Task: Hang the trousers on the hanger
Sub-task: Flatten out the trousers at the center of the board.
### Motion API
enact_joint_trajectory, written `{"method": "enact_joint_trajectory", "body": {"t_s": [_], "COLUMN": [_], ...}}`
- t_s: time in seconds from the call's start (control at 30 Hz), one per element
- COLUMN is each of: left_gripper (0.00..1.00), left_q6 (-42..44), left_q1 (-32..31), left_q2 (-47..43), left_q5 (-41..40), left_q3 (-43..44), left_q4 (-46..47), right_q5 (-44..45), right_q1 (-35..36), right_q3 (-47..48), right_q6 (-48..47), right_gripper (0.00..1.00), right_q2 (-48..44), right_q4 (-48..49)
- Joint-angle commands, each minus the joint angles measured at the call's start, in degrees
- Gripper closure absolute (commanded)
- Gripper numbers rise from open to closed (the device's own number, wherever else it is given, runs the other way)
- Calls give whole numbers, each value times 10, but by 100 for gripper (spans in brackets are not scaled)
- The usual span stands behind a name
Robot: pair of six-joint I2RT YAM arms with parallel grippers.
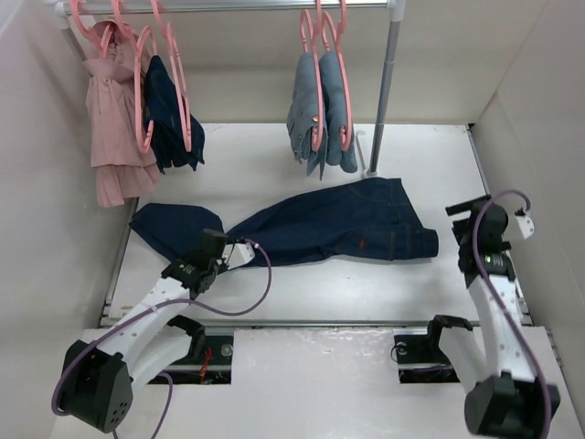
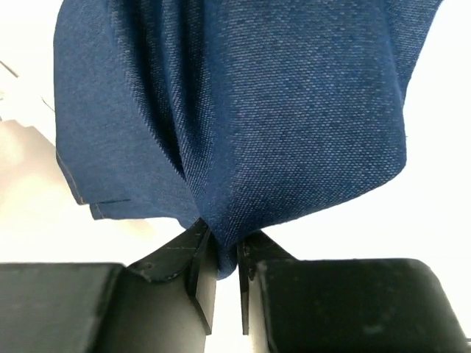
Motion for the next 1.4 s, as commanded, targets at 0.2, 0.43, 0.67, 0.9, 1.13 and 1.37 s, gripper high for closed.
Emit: {"method": "enact_joint_trajectory", "body": {"t_s": [0.2,0.43,0.67,0.9,1.13,1.37], "left_gripper": [76,51,46,42,41,41], "left_q6": [-59,-82,-100,-118,-124,-124], "left_q1": [-4,-4,-4,-4,-4,-4], "left_q2": [-17,-29,-30,-47,-52,-59], "left_q5": [0,0,30,41,46,33], "left_q3": [15,10,20,15,4,-1], "left_q4": [-60,-75,-112,-123,-123,-129], "right_q5": [-209,-258,-207,-125,-131,-184], "right_q1": [13,76,76,90,161,140], "right_q3": [127,181,211,271,246,263], "right_q6": [-20,-20,-60,-31,14,-2], "right_gripper": [0,0,0,0,0,0], "right_q2": [296,337,295,236,280,416], "right_q4": [-32,-87,-214,-306,-274,-176]}}
